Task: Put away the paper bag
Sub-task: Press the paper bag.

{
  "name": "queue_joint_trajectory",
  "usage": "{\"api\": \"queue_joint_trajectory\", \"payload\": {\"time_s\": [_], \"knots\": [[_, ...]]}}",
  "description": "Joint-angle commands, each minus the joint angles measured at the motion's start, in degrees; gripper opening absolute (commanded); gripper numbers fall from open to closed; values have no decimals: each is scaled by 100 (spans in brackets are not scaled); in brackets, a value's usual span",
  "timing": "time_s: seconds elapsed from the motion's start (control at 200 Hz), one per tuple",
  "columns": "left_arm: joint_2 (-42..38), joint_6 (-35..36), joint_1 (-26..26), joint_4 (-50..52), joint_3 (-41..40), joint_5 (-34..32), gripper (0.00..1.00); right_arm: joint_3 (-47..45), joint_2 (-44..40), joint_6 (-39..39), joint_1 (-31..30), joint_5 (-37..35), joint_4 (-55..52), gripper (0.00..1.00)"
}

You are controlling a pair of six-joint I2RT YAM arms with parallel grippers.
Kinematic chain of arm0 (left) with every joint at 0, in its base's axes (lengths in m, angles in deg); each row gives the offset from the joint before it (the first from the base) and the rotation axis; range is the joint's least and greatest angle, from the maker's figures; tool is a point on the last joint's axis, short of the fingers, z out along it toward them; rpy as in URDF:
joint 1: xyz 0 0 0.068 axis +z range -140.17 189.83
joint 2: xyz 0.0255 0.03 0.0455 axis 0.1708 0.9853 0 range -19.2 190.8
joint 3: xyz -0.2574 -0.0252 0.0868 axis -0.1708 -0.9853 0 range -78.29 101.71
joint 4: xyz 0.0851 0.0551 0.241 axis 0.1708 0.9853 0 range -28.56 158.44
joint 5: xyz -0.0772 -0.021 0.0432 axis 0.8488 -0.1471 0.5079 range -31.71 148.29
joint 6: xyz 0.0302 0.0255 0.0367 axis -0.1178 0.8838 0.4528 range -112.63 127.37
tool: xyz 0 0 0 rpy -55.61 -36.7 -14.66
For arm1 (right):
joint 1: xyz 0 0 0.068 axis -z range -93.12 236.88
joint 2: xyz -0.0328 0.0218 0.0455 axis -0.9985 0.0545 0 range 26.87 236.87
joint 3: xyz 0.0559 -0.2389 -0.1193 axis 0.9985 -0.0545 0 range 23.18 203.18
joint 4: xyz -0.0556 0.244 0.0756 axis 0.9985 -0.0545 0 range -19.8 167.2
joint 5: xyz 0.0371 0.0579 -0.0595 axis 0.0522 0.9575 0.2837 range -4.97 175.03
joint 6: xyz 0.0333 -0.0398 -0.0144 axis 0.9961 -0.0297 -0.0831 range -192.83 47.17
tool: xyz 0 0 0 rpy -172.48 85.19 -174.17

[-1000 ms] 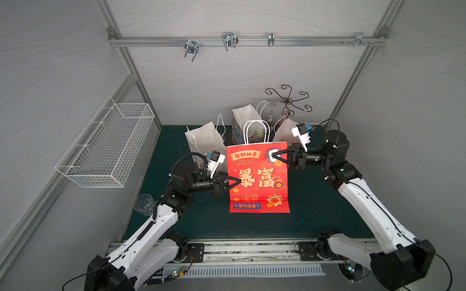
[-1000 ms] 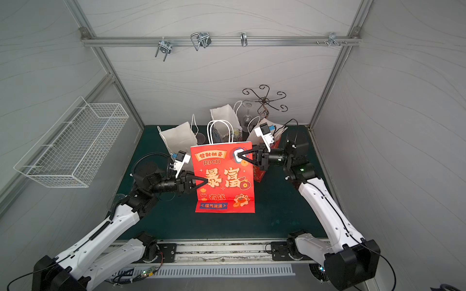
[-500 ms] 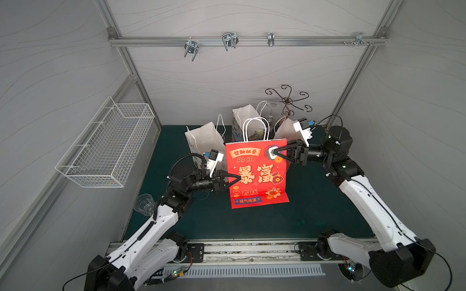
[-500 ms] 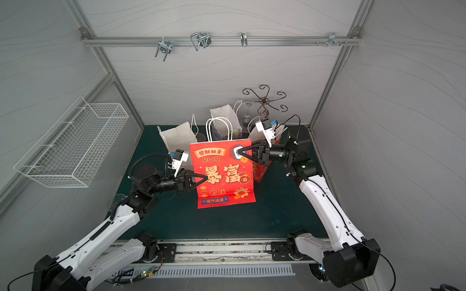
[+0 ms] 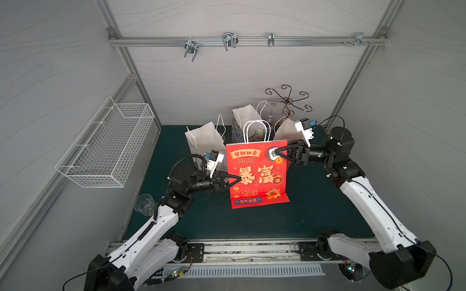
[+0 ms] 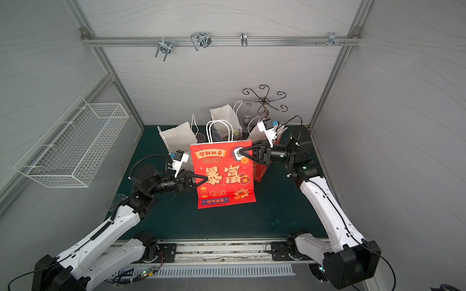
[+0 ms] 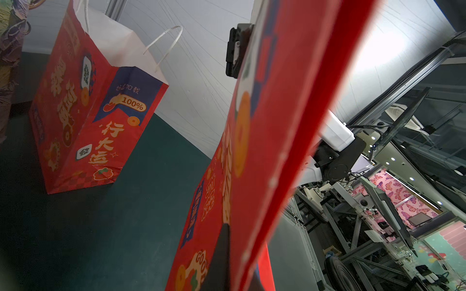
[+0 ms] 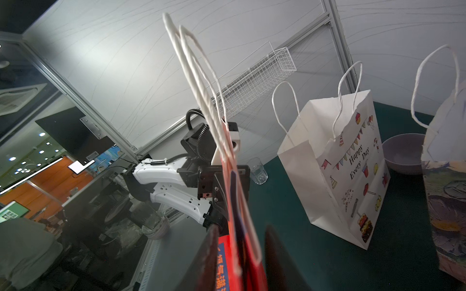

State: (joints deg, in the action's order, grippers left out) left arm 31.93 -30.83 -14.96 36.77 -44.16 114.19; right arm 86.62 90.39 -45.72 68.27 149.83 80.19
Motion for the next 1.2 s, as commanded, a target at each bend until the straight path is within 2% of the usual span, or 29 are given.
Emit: {"api": "queue_joint_trajectory", "payload": {"time_s": [0.0,0.065,0.135,0.265,0.345,0.455,0.495,0.56,0.64,0.74,0.82,0.93,1.026,1.156,1.196], "knots": [[-97,-296,-6,-743,168,-18,0,-184,-95,-230,30,210,-307,44],[-92,-328,-3,-776,229,-28,0,-272,-86,-95,28,306,-253,44],[-80,-376,-7,-806,268,-43,0,-312,-88,35,31,420,-131,38],[-42,-533,-1,-986,263,-153,0,-306,-121,136,27,543,59,12],[-18,-574,-7,-1012,261,-261,0,-306,-151,121,30,572,88,0],[-7,-542,-8,-1015,245,-357,0,-321,-192,28,32,579,11,0],[2,-555,-2,-1038,259,-380,0,-323,-207,-58,31,572,-91,9],[26,-642,-1,-1153,278,-389,0,-354,-226,-198,41,543,-279,29],[47,-769,-7,-1296,311,-379,0,-448,-258,-257,74,565,-346,37],[27,-818,-4,-1344,345,-373,0,-566,-297,-270,135,619,-369,35],[13,-789,2,-1309,374,-394,0,-604,-322,-228,154,714,-364,25],[20,-778,-6,-1292,402,-457,0,-614,-356,-204,156,834,-360,7],[37,-711,1,-1265,427,-494,0,-607,-381,-154,156,890,-315,0],[50,-639,1,-1180,472,-545,0,-643,-444,-151,206,906,-324,0],[53,-642,2,-1176,480,-541,0,-678,-486,-169,234,861,-360,15]]}}
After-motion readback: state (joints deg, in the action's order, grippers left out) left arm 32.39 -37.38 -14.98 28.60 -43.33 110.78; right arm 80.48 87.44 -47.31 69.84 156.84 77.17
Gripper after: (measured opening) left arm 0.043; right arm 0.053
